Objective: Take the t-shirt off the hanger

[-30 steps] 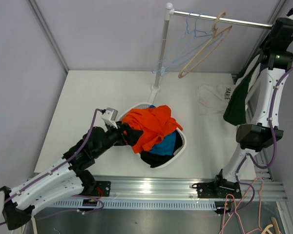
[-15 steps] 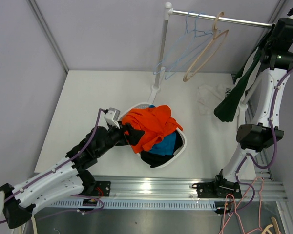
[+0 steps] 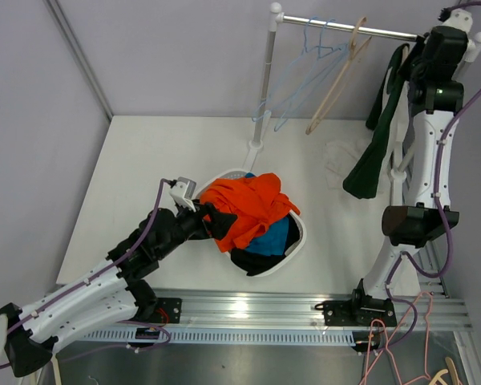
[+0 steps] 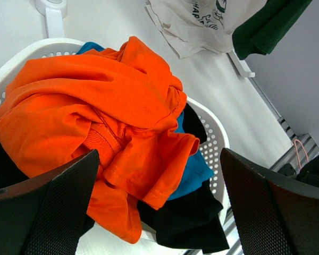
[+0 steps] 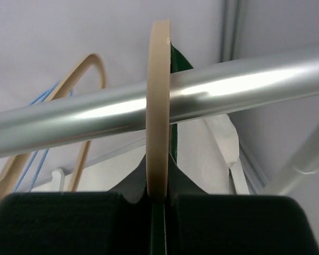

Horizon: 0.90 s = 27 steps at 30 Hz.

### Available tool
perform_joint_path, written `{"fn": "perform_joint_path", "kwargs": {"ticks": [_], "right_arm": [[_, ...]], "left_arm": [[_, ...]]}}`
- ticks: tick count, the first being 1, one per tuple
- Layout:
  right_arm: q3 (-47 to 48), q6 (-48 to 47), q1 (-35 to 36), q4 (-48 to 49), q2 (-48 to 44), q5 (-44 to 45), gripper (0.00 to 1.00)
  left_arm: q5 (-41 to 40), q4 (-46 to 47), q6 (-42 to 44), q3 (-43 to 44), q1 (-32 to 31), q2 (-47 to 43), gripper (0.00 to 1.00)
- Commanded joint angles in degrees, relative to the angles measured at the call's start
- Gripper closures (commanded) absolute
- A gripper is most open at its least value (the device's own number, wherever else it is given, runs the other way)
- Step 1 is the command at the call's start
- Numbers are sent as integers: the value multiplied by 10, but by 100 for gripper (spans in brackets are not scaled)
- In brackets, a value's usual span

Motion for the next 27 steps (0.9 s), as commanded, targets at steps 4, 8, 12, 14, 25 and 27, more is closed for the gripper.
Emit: {"fn": "perform_joint_path", "kwargs": {"ticks": [4, 8, 12, 14, 25, 27], "right_arm": [[17, -22, 36, -7, 9, -11, 92], [1, -35, 34, 18, 7, 11, 74], [-6, -41, 32, 39, 12, 15, 75], [-5, -43, 32, 41, 15, 18, 86], [-9, -59, 32, 79, 33, 27, 76], [-7, -61, 31, 86, 35, 27, 94]], "left_arm": [[12, 23, 14, 1, 5, -8, 1], [10, 24, 14, -2, 5, -11, 1], [13, 25, 14, -2, 5, -8, 0], [13, 27, 14, -2, 5, -7, 1], [10, 22, 14, -4, 5, -12, 1], [7, 19, 15, -2, 5, -14, 0]]}}
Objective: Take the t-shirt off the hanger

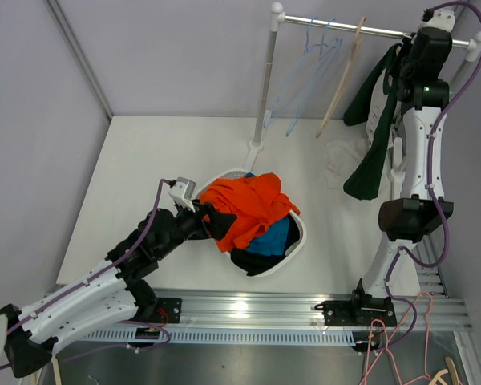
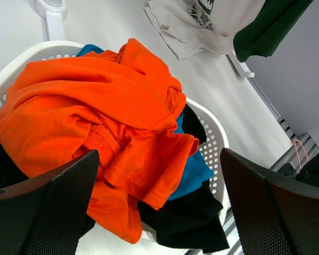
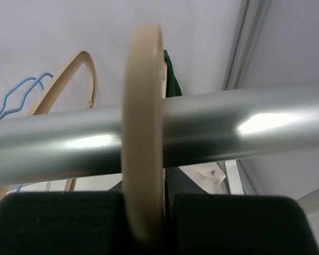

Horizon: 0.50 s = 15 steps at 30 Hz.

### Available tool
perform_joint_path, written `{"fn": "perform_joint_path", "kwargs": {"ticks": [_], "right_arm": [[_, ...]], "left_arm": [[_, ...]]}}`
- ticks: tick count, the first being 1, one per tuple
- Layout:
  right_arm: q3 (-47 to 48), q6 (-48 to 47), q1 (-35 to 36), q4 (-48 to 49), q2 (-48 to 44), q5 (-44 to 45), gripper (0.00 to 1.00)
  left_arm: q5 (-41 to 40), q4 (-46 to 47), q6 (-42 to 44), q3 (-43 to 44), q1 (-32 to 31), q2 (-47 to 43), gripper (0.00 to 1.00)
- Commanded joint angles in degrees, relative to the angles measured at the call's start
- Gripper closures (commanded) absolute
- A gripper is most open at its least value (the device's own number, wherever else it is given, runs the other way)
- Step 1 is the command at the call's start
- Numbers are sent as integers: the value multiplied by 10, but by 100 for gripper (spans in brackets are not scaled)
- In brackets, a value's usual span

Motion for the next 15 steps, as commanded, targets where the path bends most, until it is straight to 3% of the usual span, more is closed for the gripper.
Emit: {"fn": "perform_joint_path", "kwargs": {"ticks": [1, 15], "right_arm": [[5, -8, -1, 38, 7, 11, 100], [6, -43, 31, 100, -56, 1, 100]], "left_arm": [[5, 19, 12, -3, 5, -9, 0], [8, 18, 21, 14, 5, -6, 1]]}}
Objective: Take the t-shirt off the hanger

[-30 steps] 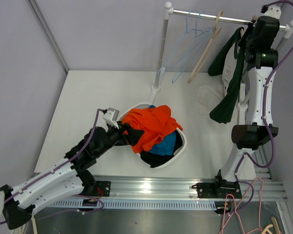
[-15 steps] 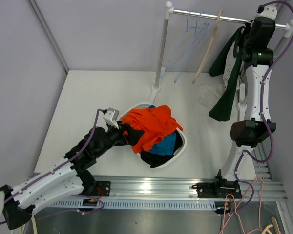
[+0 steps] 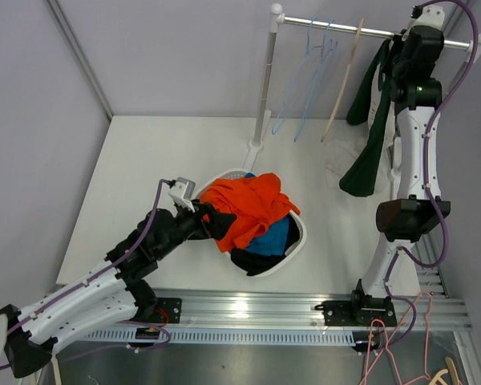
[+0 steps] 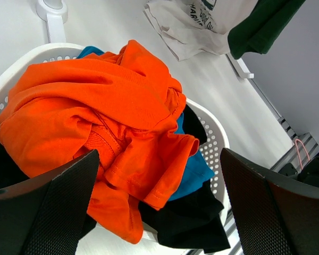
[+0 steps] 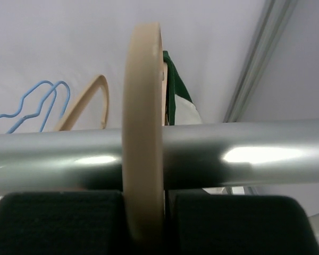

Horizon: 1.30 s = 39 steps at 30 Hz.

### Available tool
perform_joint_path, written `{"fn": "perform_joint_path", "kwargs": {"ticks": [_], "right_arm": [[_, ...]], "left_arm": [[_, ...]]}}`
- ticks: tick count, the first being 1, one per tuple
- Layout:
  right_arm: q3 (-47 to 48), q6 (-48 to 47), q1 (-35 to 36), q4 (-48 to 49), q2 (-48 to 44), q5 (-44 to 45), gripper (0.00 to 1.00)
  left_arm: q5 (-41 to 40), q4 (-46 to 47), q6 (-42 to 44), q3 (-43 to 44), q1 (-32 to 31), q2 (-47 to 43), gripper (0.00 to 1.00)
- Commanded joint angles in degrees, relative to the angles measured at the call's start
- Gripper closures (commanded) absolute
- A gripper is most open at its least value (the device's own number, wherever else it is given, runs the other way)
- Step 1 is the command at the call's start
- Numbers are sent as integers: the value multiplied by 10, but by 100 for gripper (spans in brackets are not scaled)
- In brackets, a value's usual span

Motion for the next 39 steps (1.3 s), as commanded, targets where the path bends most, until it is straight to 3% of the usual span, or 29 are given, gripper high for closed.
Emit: {"fn": "perform_joint_path", "kwargs": {"ticks": [1, 10, 15, 20, 27, 32, 39], "right_arm": [[11, -16, 12, 70, -61, 4, 100], [-63, -14, 48, 58, -160, 44, 100], [-93, 43, 49, -1, -197, 77, 100], [-225, 142, 57, -3, -305, 138, 100], [-362, 259, 123, -41, -419, 249, 100], [-346, 274, 131, -84, -443, 219, 100], [-329, 282, 146, -116, -458, 199, 100]], "left_arm": [[9, 19, 23, 19, 5, 0, 0], [-21, 18, 45, 78, -29, 32, 1], [-35, 17, 70, 142, -66, 70, 0], [-47, 32, 112, 189, -155, 123, 1], [-40, 160, 216, 223, -289, 175, 0], [-14, 247, 274, 222, -319, 224, 1], [-13, 288, 313, 310, -319, 345, 1]]}}
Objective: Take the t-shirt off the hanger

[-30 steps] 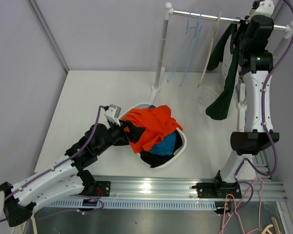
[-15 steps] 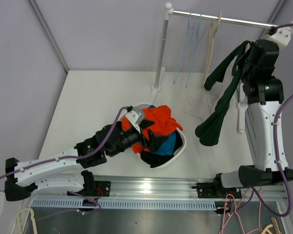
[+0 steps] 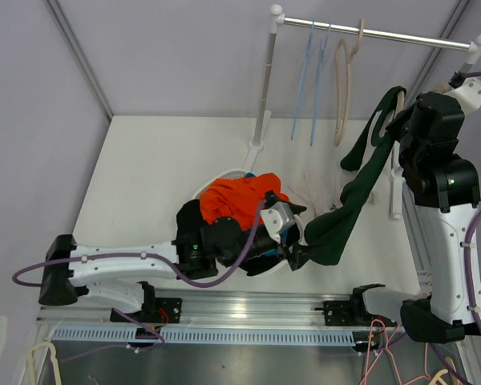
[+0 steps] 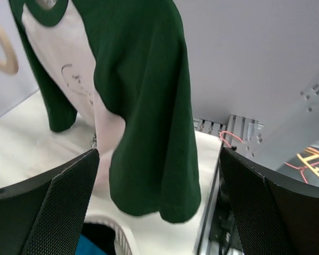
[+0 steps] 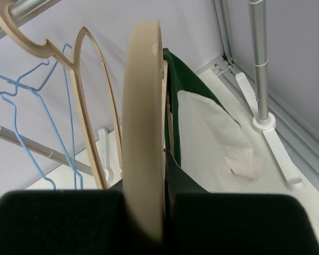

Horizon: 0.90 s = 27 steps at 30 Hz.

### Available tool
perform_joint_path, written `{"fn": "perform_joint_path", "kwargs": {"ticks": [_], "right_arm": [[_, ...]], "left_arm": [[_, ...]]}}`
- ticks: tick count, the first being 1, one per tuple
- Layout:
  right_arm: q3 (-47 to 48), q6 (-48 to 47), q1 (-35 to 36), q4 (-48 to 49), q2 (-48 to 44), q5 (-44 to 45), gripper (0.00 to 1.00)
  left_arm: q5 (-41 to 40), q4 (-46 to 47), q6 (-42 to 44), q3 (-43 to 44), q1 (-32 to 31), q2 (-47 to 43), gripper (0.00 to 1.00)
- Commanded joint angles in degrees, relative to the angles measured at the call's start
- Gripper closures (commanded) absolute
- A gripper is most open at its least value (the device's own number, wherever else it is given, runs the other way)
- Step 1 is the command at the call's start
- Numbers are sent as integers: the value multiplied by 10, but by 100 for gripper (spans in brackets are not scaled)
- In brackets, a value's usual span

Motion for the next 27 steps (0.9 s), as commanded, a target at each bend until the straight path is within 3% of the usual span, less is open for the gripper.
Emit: {"fn": "perform_joint_path", "kwargs": {"ticks": [1, 9, 12, 15, 23, 26, 27], "right_arm": [[27, 25, 10, 13, -20, -2, 100], [47, 20, 18, -6, -14, -20, 100], [50, 18, 19, -9, -11, -21, 100], [50, 14, 19, -11, -7, -17, 100], [74, 0, 19, -17, 19, -14, 100], [94, -1, 19, -25, 32, -16, 100], [100, -2, 19, -28, 35, -18, 100]], "left_arm": [[12, 66, 41, 62, -1, 52, 1], [10, 24, 45, 231, 2, 204, 1], [13, 27, 44, 239, 2, 220, 4], [11, -1, 44, 260, 2, 235, 21], [-1, -1, 48, 218, 2, 220, 13], [-5, -5, 58, 215, 2, 220, 21], [-6, -6, 59, 214, 2, 220, 33]]}}
